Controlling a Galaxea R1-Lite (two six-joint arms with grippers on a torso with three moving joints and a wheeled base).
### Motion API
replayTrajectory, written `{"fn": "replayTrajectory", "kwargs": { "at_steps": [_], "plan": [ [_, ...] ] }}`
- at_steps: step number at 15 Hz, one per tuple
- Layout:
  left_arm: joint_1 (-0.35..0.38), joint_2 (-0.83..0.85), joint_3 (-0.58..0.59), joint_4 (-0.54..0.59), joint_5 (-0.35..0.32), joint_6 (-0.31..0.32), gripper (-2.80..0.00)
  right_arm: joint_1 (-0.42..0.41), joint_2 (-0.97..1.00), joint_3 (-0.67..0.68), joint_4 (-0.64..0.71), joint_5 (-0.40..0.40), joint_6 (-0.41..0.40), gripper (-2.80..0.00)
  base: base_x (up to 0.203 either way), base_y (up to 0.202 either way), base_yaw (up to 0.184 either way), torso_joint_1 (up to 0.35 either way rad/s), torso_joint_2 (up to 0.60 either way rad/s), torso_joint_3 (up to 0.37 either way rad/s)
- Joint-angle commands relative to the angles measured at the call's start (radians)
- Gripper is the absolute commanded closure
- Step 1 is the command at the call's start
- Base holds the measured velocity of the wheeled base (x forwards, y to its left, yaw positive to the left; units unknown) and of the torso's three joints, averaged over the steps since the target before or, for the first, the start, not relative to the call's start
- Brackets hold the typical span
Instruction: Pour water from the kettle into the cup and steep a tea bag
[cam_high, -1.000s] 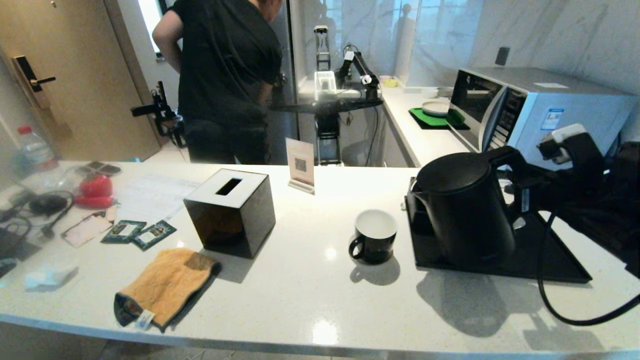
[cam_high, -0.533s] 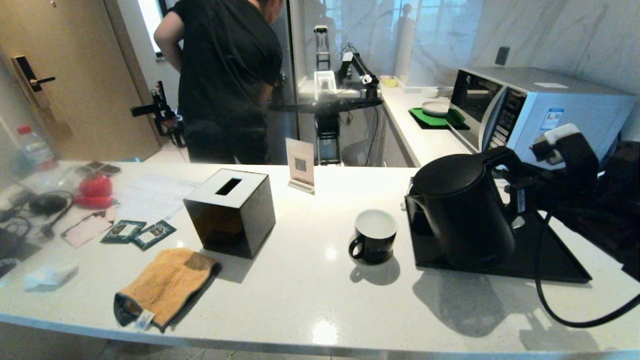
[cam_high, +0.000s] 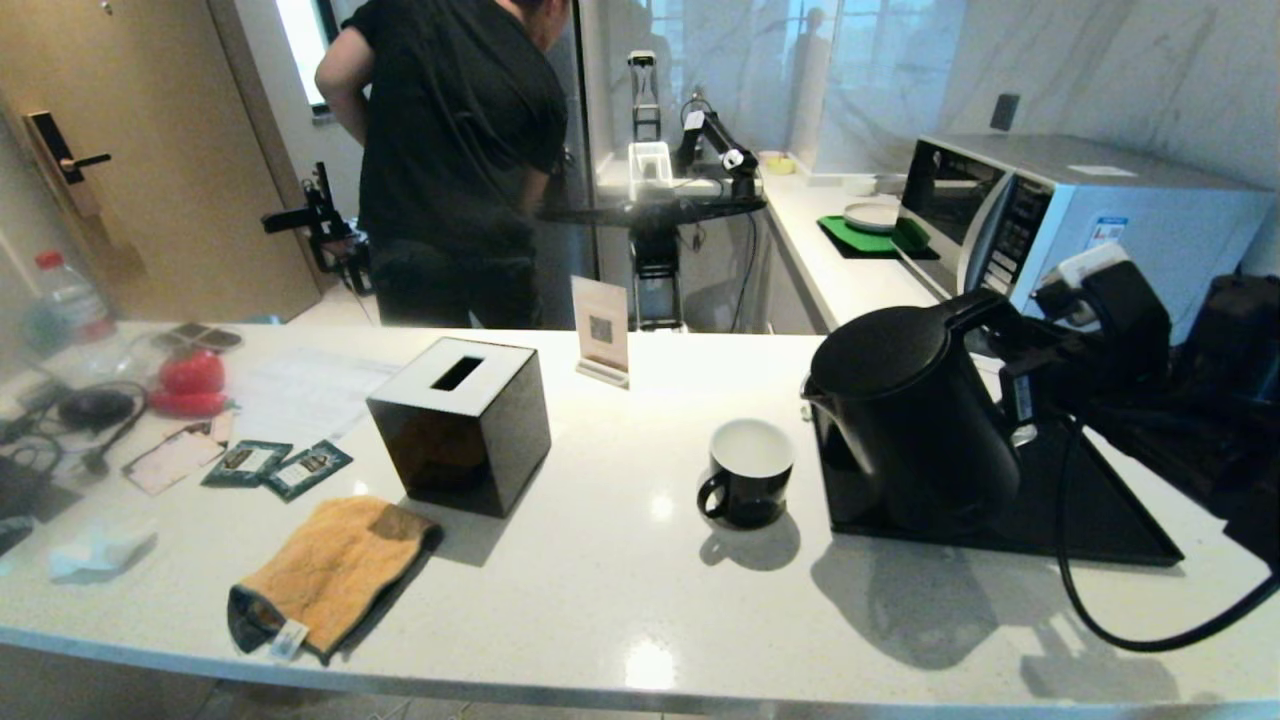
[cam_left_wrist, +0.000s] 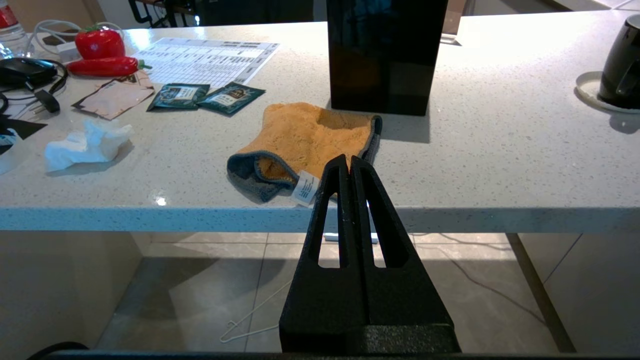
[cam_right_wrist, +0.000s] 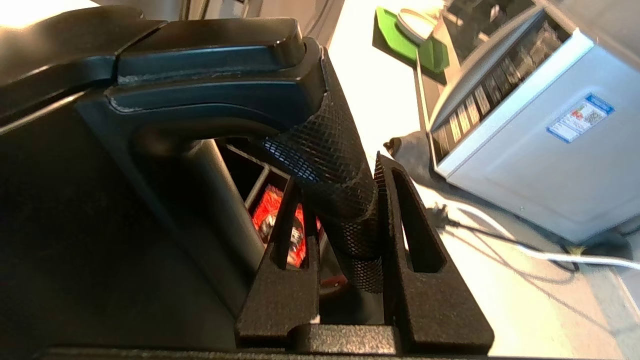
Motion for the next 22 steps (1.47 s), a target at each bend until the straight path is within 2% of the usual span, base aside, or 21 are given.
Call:
{"fn": "replayTrajectory", "kwargs": {
  "at_steps": [1,6,22],
  "plan": [
    [0.0,0.001,0.0,0.0,0.0,0.0,0.0,0.016,0.018,-0.015,-0.004,-0.001,-0.016,0.0,0.0,0.0,0.0,0.0,0.0,0.0],
    [0.0,0.001,0.0,0.0,0.0,0.0,0.0,0.055,0.027,-0.023,-0.006,-0.041,-0.031,0.0,0.0,0.0,0.0,0.0,0.0,0.0],
    [0.0,0.0,0.0,0.0,0.0,0.0,0.0,0.083,0.026,-0.023,-0.021,-0.05,-0.169,0.0,0.0,0.0,0.0,0.0,0.0,0.0]
  ]
}}
